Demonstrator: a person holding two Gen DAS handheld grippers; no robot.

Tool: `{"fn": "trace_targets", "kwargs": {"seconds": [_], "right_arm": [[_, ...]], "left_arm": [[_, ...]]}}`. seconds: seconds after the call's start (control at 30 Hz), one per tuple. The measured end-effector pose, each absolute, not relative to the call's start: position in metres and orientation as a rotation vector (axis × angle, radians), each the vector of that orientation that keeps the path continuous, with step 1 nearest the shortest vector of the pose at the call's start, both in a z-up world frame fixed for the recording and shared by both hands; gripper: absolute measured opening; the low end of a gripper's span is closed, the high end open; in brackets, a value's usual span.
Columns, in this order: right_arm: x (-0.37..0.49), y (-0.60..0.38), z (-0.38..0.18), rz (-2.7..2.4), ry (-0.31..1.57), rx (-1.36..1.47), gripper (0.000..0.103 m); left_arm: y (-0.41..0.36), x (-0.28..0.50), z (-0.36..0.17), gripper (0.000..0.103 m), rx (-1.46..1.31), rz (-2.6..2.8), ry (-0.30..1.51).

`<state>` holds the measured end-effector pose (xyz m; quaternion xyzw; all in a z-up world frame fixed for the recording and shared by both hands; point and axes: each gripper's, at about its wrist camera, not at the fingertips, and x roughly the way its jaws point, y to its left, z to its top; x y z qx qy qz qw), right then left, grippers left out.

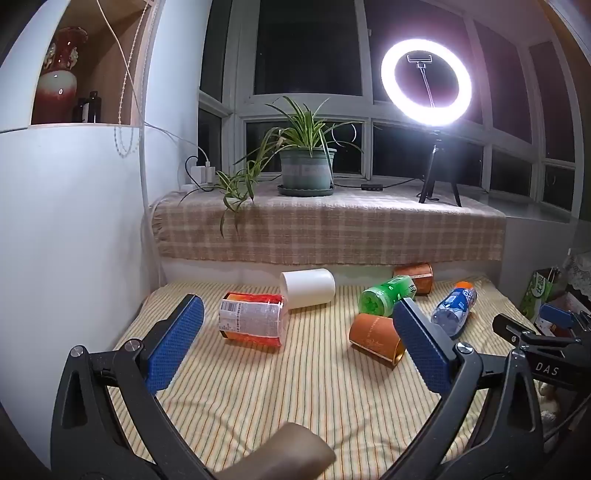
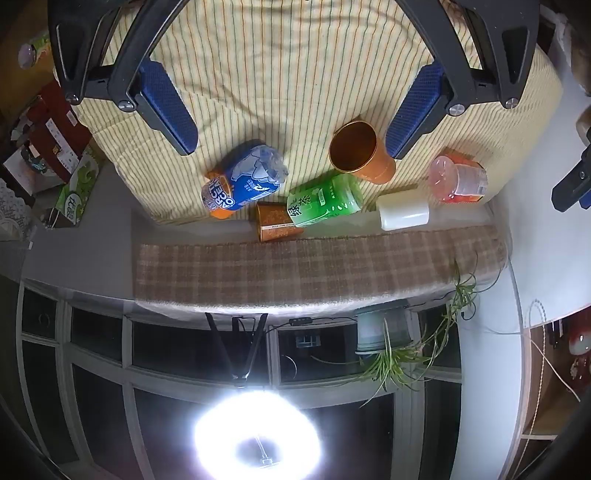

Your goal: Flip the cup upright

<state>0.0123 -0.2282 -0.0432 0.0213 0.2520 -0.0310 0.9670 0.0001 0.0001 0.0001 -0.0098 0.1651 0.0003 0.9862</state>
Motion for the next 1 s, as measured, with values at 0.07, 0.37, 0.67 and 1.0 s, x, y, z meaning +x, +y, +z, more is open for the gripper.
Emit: {"fn": "trace_targets", "kwargs": {"seconds": [0.07, 0.37, 0.67, 1.0], "right_arm": [[0.0121, -0.2281, -0.043, -0.059, 0.51, 0.043, 0.103], [0.0138, -0.2323, -0.0351, -0.054, 0.506, 0.049, 0.103], [0.0141, -0.2262, -0.0393, -0.057, 0.501, 0.037, 0.103], [0.0145, -0.2249, -0.0397, -0.058, 0.5, 0.037, 0.103]], "left_arm": [[-0.0001, -0.0001, 0.0, 0.103, -0.017, 0.006, 0.324], [0.0, -0.0005, 0.0, 0.103, -0.018, 0.005, 0.32], [-0.0009, -0.0005, 0.0004, 0.103, -0.02, 0.005, 0.316], [0.0009, -0.0051, 0.0033, 0.103, -0.02, 0.003, 0.319]]}}
